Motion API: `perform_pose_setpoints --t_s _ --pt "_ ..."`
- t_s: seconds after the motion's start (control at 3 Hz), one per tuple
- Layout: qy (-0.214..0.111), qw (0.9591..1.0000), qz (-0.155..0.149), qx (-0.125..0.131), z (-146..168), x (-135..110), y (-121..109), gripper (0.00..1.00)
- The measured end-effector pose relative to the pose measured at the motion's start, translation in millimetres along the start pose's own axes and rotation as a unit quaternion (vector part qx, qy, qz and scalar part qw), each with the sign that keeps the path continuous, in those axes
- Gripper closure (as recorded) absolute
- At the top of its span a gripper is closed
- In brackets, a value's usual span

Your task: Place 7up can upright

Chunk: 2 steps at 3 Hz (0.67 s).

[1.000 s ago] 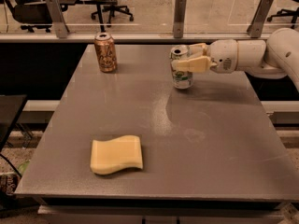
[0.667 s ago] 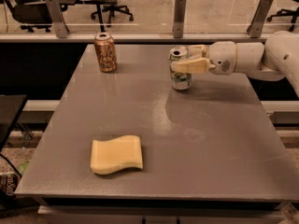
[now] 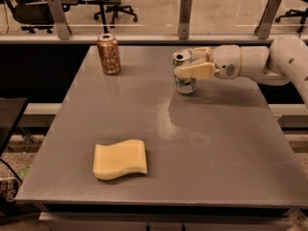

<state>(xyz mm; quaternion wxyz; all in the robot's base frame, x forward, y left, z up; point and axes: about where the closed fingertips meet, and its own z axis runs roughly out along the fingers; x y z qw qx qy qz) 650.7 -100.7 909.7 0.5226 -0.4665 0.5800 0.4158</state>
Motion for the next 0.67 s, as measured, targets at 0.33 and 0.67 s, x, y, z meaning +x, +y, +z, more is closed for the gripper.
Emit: perform_pose_setpoints --t_s 0.33,0.67 --pt "0.0 1.0 0.0 -0.002 1.9 -0.2 0.5 0.0" --pt "0.0 1.0 0.0 -0.002 1.9 -0.2 0.5 0.0"
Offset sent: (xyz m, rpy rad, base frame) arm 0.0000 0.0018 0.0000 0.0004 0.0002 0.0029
